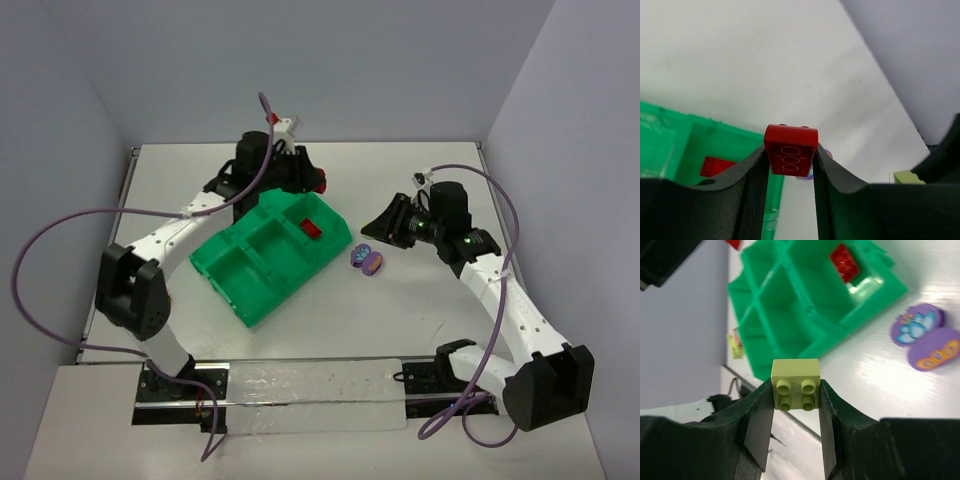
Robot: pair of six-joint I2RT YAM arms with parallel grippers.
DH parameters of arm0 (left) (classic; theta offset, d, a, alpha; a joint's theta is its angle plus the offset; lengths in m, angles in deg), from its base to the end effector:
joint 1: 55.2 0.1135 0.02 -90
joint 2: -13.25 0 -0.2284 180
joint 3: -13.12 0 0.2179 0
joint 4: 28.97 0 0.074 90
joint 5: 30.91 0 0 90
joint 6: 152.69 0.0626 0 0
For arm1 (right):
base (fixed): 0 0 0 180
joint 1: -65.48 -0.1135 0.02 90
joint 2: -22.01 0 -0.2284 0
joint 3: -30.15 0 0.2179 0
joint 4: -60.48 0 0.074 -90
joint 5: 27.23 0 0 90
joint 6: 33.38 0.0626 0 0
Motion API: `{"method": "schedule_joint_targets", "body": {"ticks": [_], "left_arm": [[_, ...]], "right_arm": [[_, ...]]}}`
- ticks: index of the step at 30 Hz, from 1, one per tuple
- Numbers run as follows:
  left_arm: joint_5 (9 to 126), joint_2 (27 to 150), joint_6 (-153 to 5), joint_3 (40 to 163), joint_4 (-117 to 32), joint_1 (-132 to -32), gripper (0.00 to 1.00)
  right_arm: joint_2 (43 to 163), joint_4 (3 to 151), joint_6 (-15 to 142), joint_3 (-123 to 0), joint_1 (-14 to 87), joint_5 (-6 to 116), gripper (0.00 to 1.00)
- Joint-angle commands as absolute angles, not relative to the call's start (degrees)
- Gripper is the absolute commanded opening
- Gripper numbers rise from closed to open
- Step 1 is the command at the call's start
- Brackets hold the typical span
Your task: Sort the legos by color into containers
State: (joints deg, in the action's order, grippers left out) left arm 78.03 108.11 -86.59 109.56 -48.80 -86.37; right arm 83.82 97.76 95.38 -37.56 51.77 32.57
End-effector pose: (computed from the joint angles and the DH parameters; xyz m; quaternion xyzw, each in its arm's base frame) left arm 0.3178 -0.2160 0.3054 0.1469 0.7915 -0.3854 0.4509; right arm 0.2240 0.0871 0.2705 0.0581 0.8495 0.4127 0.3235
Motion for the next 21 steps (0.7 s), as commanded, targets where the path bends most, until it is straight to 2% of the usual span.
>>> {"method": "schedule_joint_targets", "body": {"ticks": [1,11,12,14,16,18,19,21], "left_arm": [[66.0,112.8,-94.2,111.2,-54.3,-89.0,0.0],[56.7,117.5,-95.5,113.1,-59.0,-91.7,0.0],[56.2,118.6,-95.8,114.2,-60.0,-91.7,0.03],[55.6,119.3,-95.8,115.0,-61.6,-91.8,0.13],[55.2,119.5,-95.9,114.8,-62.2,-91.9,0.31],[55.6,119.0,-95.9,114.1,-61.7,-91.9,0.44],[55.9,118.2,-96.0,113.3,-61.3,-91.9,0.59],[56.3,117.3,-96.1,112.5,-60.7,-91.9,0.69]], "right_arm": [[81.3,105.3,89.8,-38.4,51.9,41.1,0.02],[79.8,107.3,88.3,-38.1,51.9,44.2,0.08],[79.7,107.4,88.3,-38.0,51.9,44.2,0.1],[79.5,107.4,88.3,-37.9,51.9,44.1,0.11],[79.3,108.0,87.8,-38.1,51.9,44.6,0.13],[79.2,108.1,87.6,-38.2,51.9,44.9,0.14],[79.1,108.3,87.5,-38.3,51.9,45.0,0.14],[79.3,108.4,87.3,-38.4,51.9,44.7,0.14]]}}
